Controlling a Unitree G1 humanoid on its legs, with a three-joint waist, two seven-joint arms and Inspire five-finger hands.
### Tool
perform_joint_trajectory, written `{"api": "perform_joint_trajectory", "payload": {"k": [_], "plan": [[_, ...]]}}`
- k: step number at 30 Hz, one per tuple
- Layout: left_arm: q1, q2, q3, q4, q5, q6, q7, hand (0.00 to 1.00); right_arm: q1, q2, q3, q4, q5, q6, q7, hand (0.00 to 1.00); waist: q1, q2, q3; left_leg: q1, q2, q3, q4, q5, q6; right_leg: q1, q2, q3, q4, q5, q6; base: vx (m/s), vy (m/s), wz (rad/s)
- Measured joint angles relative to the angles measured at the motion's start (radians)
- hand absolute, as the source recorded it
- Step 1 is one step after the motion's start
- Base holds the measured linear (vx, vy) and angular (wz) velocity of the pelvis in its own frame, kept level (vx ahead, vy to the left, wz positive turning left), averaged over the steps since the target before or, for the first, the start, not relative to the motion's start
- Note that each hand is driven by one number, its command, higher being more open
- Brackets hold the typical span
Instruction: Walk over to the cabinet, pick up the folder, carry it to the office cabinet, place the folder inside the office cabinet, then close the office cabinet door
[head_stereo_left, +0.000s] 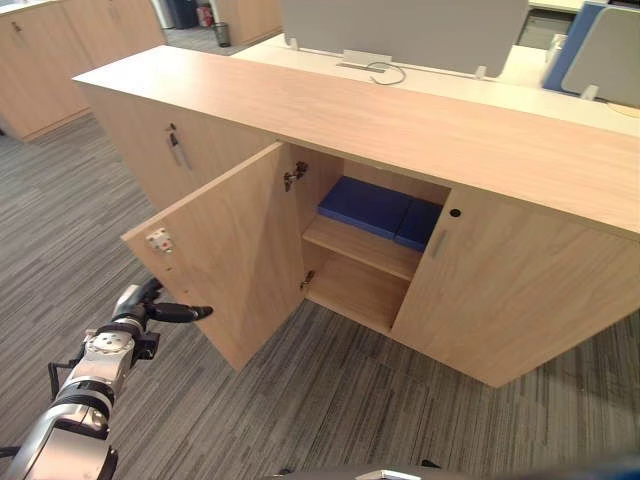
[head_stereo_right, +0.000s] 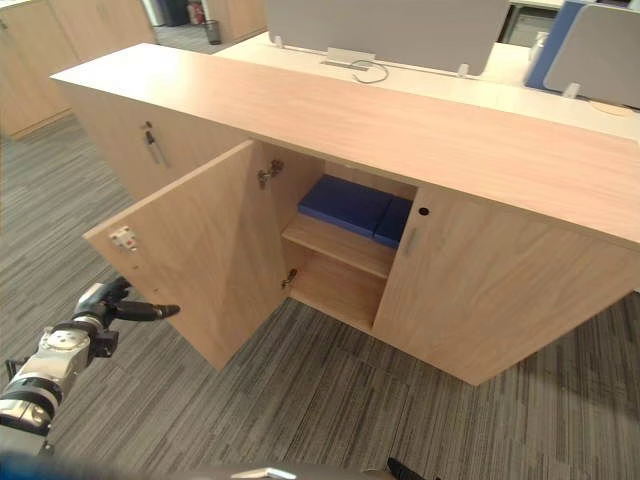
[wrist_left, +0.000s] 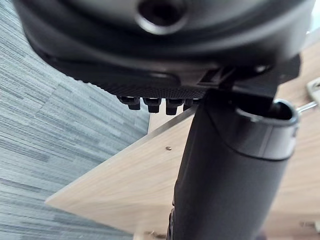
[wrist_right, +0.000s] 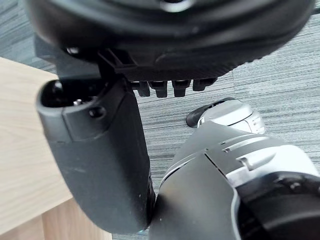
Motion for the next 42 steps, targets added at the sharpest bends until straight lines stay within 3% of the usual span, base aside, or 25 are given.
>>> {"api": "perform_joint_trajectory", "payload": {"k": [2,4,7,11,14,20,23,26,27,28,29,31,35,38,42], "plan": [[0.005,0.017,-0.074,-0.029,-0.023,0.004,-0.036,1.0,-0.001,-0.009,0.02,0.0,-0.009,-0.002,0.005,1.0,0.003,0.0,0.0,-0.002,-0.007,-0.007,0.0,0.0,0.002,0.0,-0.009,-0.011,0.007,0.002,0.003,0.0,0.035,0.2],[0.022,0.091,-0.246,-0.134,-0.066,0.012,-0.1,1.0,-0.007,-0.026,0.058,-0.001,-0.039,-0.014,0.009,1.0,0.004,-0.001,-0.001,-0.002,-0.023,-0.021,0.0,-0.001,0.014,0.002,-0.029,-0.031,0.018,0.006,0.008,-0.01,0.058,0.15],[0.021,0.179,-0.413,-0.286,-0.138,0.01,-0.209,1.0,-0.012,-0.037,0.085,0.002,-0.056,-0.022,0.012,1.0,0.001,0.006,-0.007,-0.004,-0.034,-0.029,0.0,-0.004,0.027,0.003,-0.045,-0.059,0.022,0.032,0.007,-0.01,0.052,0.08],[0.016,0.199,-0.562,-0.447,-0.19,-0.025,-0.366,1.0,-0.026,-0.047,0.096,0.003,-0.103,-0.031,0.029,1.0,-0.039,0.02,-0.026,-0.002,-0.048,-0.025,-0.001,-0.011,0.051,0.002,-0.062,-0.11,0.021,0.074,-0.015,-0.01,0.091,-0.04],[0.017,0.164,-0.626,-0.547,-0.186,-0.041,-0.49,1.0,-0.045,-0.043,0.091,0.018,-0.115,-0.037,0.037,1.0,-0.072,0.018,-0.034,0.003,-0.055,-0.02,-0.001,-0.015,0.059,-0.005,-0.074,-0.126,0.046,0.083,-0.027,0.02,0.089,-0.05],[0.021,0.119,-0.624,-0.56,-0.131,-0.067,-0.504,1.0,-0.056,-0.055,0.091,0.023,-0.154,-0.038,0.041,1.0,-0.088,0.032,-0.042,0.015,-0.05,-0.029,0.0,-0.013,0.065,-0.006,-0.077,-0.167,0.08,0.077,-0.043,0.02,0.016,0.05],[0.103,0.06,-0.531,-0.545,-0.037,-0.087,-0.445,1.0,-0.069,-0.07,0.094,0.024,-0.155,-0.033,0.042,1.0,-0.091,0.05,-0.031,0.022,-0.047,-0.018,-0.001,-0.02,0.058,-0.007,-0.078,-0.197,0.089,0.067,-0.06,0.0,0.01,-0.12],[0.25,-0.089,-0.357,-0.481,0.01,-0.098,-0.392,1.0,-0.107,-0.07,0.132,0.042,-0.166,-0.018,0.041,1.0,-0.09,0.051,-0.028,0.023,-0.027,0.03,-0.001,-0.027,0.046,-0.019,-0.073,-0.308,0.084,0.059,-0.073,0.01,-0.013,-0.46],[0.299,-0.212,-0.257,-0.403,0.019,-0.104,-0.364,1.0,-0.118,-0.067,0.137,0.042,-0.191,-0.014,0.039,1.0,-0.09,0.05,-0.027,0.024,-0.018,0.053,-0.001,-0.029,0.038,-0.021,-0.062,-0.332,0.071,0.055,-0.077,0.02,-0.027,-0.5],[0.311,-0.271,-0.218,-0.36,0.024,-0.109,-0.343,1.0,-0.12,-0.065,0.137,0.043,-0.192,-0.012,0.036,1.0,-0.09,0.046,-0.025,0.024,-0.014,0.06,-0.001,-0.03,0.035,-0.022,-0.055,-0.331,0.062,0.055,-0.077,0.02,-0.037,-0.53],[0.331,-0.41,-0.1,-0.243,0.03,-0.12,-0.292,1.0,-0.123,-0.055,0.136,0.043,-0.192,-0.004,0.03,1.0,-0.087,0.037,-0.021,0.025,0.001,0.081,0.0,-0.031,0.022,-0.017,-0.033,-0.329,0.026,0.057,-0.073,0.02,-0.037,-0.39],[0.36,-0.535,0.072,-0.13,0.022,-0.123,-0.226,1.0,-0.122,-0.032,0.122,0.044,-0.191,0.004,0.018,1.0,-0.085,0.025,-0.023,0.027,0.025,0.11,0.0,-0.03,0.01,-0.01,0.004,-0.314,-0.024,0.07,-0.056,0.05,-0.064,-0.46],[0.391,-0.665,0.367,0.074,-0.056,-0.144,-0.061,1.0,-0.102,0.006,0.063,0.043,-0.181,0.005,-0.025,1.0,-0.087,0.025,-0.024,0.058,0.089,0.173,0.015,-0.045,-0.027,0.039,0.1,-0.279,-0.137,0.102,-0.068,0.1,-0.123,-0.5],[0.457,-0.693,0.432,0.099,-0.122,-0.148,0.021,1.0,-0.09,0.013,0.013,0.043,-0.169,0.005,-0.064,1.0,-0.087,0.046,-0.027,0.071,0.135,0.201,0.039,-0.065,-0.056,0.066,0.149,-0.268,-0.179,0.107,-0.079,0.13,-0.141,-0.3],[0.524,-0.732,0.476,0.115,-0.233,-0.144,-0.018,1.0,-0.083,0.011,-0.05,0.044,-0.151,0.011,-0.081,1.0,-0.078,0.076,-0.016,0.058,0.213,0.223,0.192,-0.148,-0.083,0.095,0.193,-0.249,-0.186,0.093,-0.102,0.14,-0.145,-0.29]]}}
